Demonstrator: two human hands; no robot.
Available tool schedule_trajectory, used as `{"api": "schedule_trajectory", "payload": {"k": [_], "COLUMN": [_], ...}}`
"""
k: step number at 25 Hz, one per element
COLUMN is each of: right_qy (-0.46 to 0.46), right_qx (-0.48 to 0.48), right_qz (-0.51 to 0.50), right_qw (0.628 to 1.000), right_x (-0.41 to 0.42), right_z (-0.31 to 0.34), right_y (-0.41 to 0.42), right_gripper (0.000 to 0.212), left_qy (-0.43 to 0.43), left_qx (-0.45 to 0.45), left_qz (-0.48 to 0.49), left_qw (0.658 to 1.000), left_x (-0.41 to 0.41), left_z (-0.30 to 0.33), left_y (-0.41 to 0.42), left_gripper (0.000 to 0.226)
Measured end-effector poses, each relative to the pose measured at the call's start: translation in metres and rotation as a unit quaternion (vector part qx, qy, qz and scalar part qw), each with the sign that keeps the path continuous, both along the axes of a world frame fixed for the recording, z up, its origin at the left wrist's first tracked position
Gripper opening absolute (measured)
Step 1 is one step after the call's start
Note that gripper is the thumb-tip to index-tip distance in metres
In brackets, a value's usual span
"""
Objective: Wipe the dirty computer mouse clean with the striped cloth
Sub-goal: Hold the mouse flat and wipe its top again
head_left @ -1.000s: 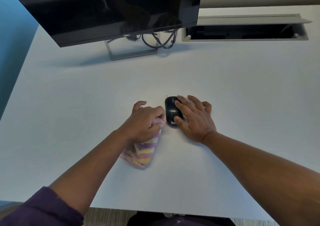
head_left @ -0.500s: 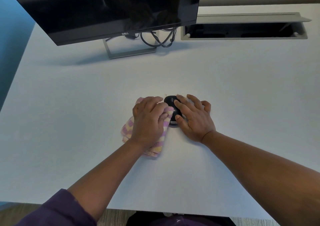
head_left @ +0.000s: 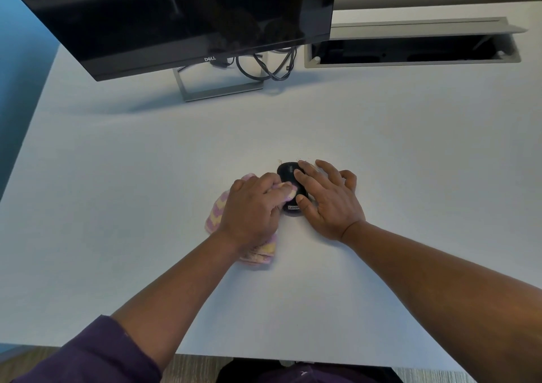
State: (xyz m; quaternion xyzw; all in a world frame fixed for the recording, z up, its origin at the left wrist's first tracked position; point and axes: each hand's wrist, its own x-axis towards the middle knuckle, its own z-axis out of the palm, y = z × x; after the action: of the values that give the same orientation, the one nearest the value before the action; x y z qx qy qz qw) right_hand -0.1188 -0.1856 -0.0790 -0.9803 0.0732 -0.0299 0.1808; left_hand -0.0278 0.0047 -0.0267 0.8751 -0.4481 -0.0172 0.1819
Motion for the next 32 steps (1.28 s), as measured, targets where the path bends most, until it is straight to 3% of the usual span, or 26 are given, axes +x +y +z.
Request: {"api": "schedule_trajectory", "payload": {"k": [4, 7, 9, 13, 20, 24, 28, 32], "right_qy": [-0.004, -0.006, -0.007, 0.001, -0.004, 0.001, 0.001, 0.002], "right_qx": [0.003, 0.004, 0.004, -0.003, 0.005, 0.003, 0.0, 0.003], "right_qz": [0.003, 0.001, 0.002, 0.007, 0.0, 0.005, 0.005, 0.0], "right_qw": [1.0, 1.0, 1.0, 1.0, 1.0, 1.0, 1.0, 1.0], "right_x": [0.0, 0.0, 0.0, 0.0, 0.001, 0.001, 0.001, 0.0], "right_z": [-0.001, 0.0, -0.001, -0.001, -0.001, -0.002, -0.002, 0.0], "right_y": [0.0, 0.0, -0.001, -0.001, -0.002, -0.002, -0.001, -0.001], "right_gripper": [0.051, 0.05, 0.049, 0.05, 0.052, 0.055, 0.054, 0.052], "left_qy": [-0.013, 0.049, 0.088, 0.072, 0.121, 0.073, 0.075, 0.022], "left_qx": [-0.002, -0.011, -0.016, -0.01, -0.04, 0.005, -0.008, -0.001], "left_qz": [0.003, 0.078, 0.088, 0.026, 0.145, 0.027, 0.073, -0.034], "left_qw": [1.0, 0.996, 0.992, 0.997, 0.981, 0.997, 0.994, 0.999], "left_x": [-0.005, 0.0, 0.002, -0.012, -0.003, -0.002, 0.011, 0.002], "left_z": [0.001, 0.008, 0.009, 0.007, 0.007, 0.012, 0.013, 0.009], "left_y": [-0.003, -0.019, -0.025, -0.017, -0.032, -0.031, -0.038, -0.028], "left_gripper": [0.021, 0.013, 0.013, 0.017, 0.011, 0.012, 0.009, 0.015]}}
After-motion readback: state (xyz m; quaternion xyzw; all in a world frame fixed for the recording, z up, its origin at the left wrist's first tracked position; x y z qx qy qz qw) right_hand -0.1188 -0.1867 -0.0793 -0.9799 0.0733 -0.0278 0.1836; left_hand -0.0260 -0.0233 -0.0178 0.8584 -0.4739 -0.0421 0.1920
